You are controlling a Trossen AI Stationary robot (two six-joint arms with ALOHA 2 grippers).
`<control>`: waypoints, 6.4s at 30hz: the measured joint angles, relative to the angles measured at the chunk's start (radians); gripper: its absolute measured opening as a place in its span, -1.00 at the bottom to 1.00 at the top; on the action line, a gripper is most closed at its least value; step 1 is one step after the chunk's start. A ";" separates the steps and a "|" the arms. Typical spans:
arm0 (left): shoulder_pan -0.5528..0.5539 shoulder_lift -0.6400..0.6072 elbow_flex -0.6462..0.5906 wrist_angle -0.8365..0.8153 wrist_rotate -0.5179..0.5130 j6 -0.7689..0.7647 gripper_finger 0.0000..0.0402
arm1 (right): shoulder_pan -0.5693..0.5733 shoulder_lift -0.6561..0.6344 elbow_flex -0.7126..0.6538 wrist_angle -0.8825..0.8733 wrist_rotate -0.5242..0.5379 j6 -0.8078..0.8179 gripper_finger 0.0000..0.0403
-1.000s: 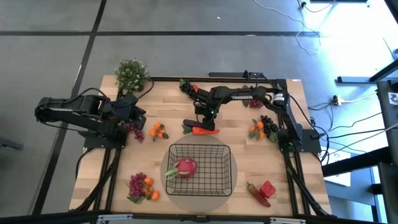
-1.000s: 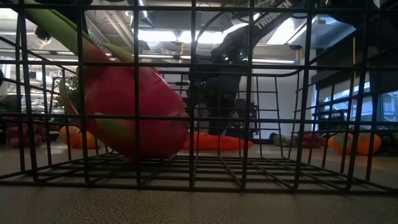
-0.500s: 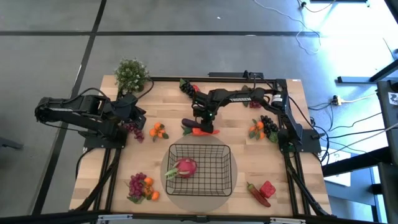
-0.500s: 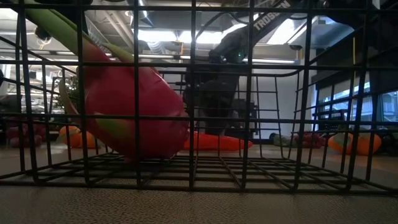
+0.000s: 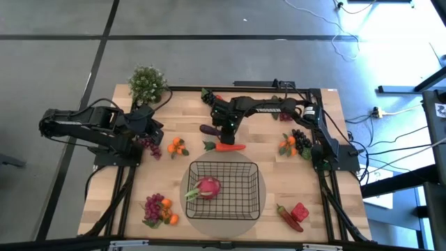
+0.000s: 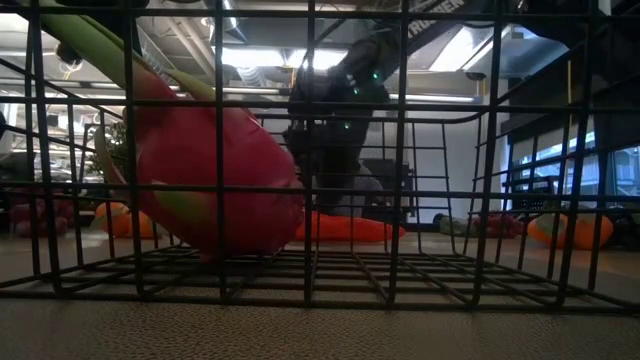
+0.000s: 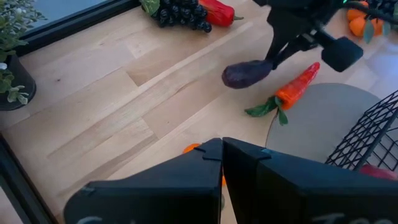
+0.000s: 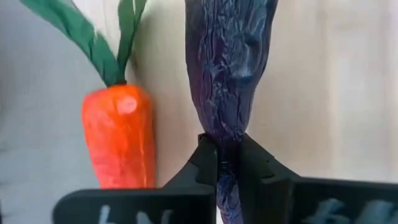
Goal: Build produce basket
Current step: Put the eggplant into the black wire basket, then put the carrot into the black wire basket
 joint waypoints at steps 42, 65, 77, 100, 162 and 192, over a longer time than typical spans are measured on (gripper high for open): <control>-0.001 -0.022 0.000 0.031 0.183 0.477 -1.00 | 0.539 -0.023 0.632 -0.513 0.482 1.007 -0.96; -0.001 -0.021 0.000 0.053 0.204 0.472 -1.00 | 0.709 -0.024 0.206 -0.201 0.535 1.100 -0.96; -0.001 -0.021 0.000 0.075 0.204 0.471 -1.00 | 0.709 -0.024 0.168 -0.185 0.462 1.076 -0.68; -0.001 -0.021 0.000 0.071 0.202 0.473 -1.00 | 0.688 -0.044 0.169 -0.204 0.461 1.074 -0.51; 0.000 -0.020 0.000 0.070 0.031 0.391 -1.00 | 0.125 -0.288 -0.235 -0.099 0.095 0.001 -0.51; 0.000 -0.020 0.000 0.071 0.006 0.338 -1.00 | 0.086 -0.283 -0.516 0.199 0.044 0.006 -0.51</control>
